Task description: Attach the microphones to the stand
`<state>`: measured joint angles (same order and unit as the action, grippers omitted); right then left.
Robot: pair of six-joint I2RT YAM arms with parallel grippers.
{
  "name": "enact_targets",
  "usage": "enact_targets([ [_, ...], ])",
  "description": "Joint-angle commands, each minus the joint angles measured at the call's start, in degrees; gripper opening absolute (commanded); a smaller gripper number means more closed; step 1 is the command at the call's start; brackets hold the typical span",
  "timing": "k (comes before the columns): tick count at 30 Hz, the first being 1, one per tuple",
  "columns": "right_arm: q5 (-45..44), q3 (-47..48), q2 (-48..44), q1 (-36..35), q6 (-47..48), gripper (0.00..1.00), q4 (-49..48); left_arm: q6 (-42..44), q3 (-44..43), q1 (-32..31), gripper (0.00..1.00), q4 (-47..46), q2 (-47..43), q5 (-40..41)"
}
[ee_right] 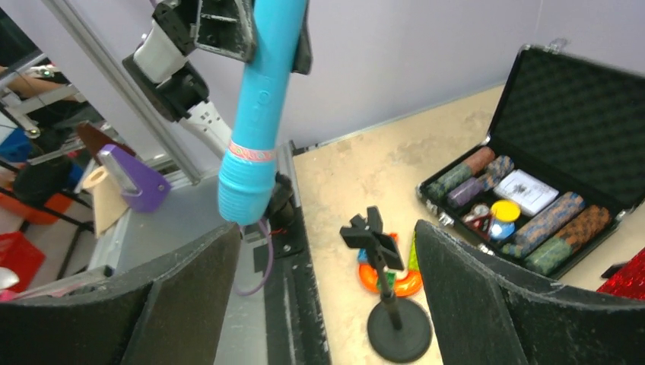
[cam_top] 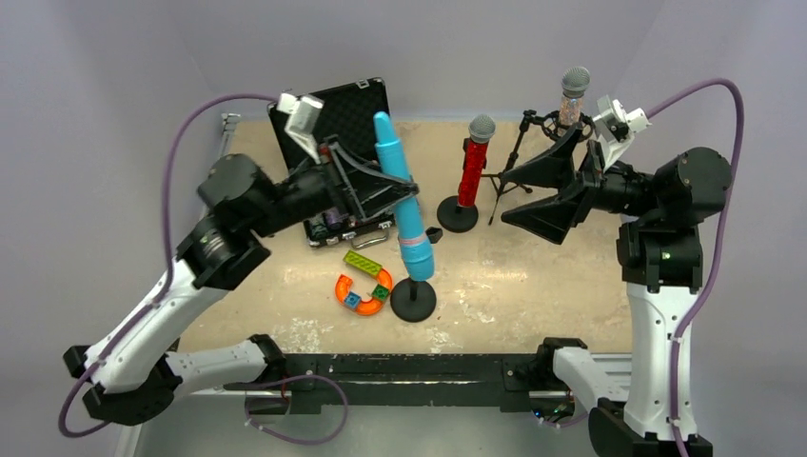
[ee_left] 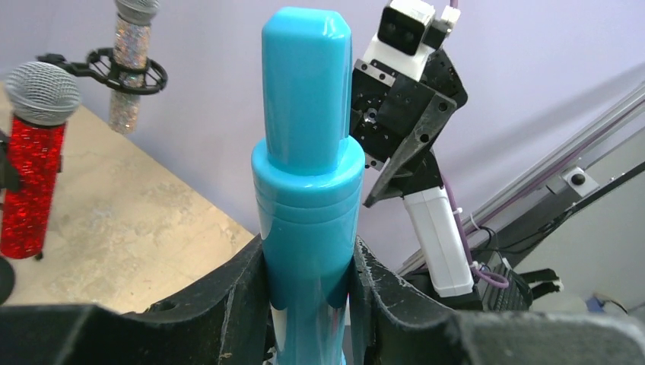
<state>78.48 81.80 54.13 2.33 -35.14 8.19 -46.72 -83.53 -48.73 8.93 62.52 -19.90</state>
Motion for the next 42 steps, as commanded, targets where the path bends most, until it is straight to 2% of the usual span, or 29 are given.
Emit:
enact_targets([
  [1,-0.43,5.91,0.97,0.27,19.80,0.89,15.69,0.72,1.53,3.23,0.00,9.03,-6.08,3.32],
  [4,-1.89,8.92,1.66,0.18,32.20,0.91,24.77,0.81,2.89,4.94,0.00,13.91,-9.65,4.74],
  [7,-2.90,9.41,1.52,-0.37,42.02,0.92,29.04,0.72,4.55,6.18,0.00,17.08,-12.48,4.92],
  [10,-5.23,9.55,1.31,-4.46,55.42,0.94,35.34,-3.04,6.09,8.79,0.00,17.94,-13.13,1.98],
  [13,-8.52,9.49,1.68,-10.73,70.84,0.95,41.61,-10.88,8.52,12.00,0.00,12.78,-11.54,-4.24],
  [15,-11.28,8.25,1.24,-15.95,78.46,0.97,42.50,-16.29,8.77,13.12,0.00,9.61,-9.38,-7.28],
  [18,-12.97,8.02,1.19,-21.13,87.09,0.99,42.87,-23.32,7.75,13.61,0.00,4.71,-6.33,-8.82],
  [23,-13.60,15.07,5.37,-26.08,100.70,0.99,50.20,-36.47,3.68,14.68,0.00,-3.49,0.09,-11.79],
  [28,-15.67,23.30,10.26,-28.02,109.50,0.98,54.42,-55.81,7.05,15.90,0.00,-22.51,6.01,-11.64],
  [34,-19.88,32.14,16.62,-28.06,122.73,0.96,57.86,-72.62,2.39,15.87,0.00,-40.43,18.39,-18.76],
  [37,-19.05,36.67,18.86,-28.08,126.00,0.95,58.31,-74.85,0.02,15.90,0.00,-42.80,21.18,-20.91],
  [42,-18.54,37.28,20.66,-28.77,129.70,0.95,55.56,-74.72,-1.07,15.89,0.00,-41.98,21.59,-21.63],
])
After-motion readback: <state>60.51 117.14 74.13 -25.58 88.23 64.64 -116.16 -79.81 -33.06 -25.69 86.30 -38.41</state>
